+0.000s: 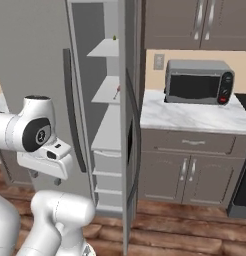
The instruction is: Store the kebab skewer in the freezer for long-term storage. Close the freezer door after placing the cooked food.
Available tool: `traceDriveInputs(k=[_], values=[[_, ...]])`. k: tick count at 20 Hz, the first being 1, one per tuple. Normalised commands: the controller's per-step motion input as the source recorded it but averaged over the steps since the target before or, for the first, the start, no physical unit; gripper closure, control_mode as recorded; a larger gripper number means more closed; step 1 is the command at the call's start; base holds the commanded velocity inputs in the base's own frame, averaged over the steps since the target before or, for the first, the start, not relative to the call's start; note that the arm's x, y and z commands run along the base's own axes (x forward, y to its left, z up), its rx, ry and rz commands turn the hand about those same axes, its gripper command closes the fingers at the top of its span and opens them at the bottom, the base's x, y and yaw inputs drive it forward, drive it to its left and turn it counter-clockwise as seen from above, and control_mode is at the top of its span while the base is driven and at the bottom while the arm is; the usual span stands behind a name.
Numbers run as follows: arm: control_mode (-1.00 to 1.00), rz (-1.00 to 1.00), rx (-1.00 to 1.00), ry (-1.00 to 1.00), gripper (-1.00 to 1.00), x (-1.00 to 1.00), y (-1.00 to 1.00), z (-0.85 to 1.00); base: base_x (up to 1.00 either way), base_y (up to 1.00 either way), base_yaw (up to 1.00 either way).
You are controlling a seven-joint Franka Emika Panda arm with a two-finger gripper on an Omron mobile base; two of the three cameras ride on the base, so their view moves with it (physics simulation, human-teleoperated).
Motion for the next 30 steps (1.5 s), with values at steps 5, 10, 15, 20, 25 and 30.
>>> traceDriveInputs(k=[5,10,15,20,25,30], values=[[1.00,0.00,0.00,0.00,-1.00,0.00,0.00,0.00,0.35,0.00,0.00],[1.00,0.00,0.00,0.00,-1.00,0.00,0.00,0.00,0.08,0.00,0.00],[1.00,0.00,0.00,0.00,-1.00,0.00,0.00,0.00,0.00,0.00,0.00],[1.00,0.00,0.00,0.00,-1.00,0.00,0.00,0.00,0.00,0.00,0.00],[-1.00,0.02,0.01,-0.01,-1.00,0.01,-0.07,0.00,0.00,0.00,0.00],[-1.00,0.07,0.15,-0.10,-1.00,0.00,-0.68,0.12,0.00,0.00,0.00]])
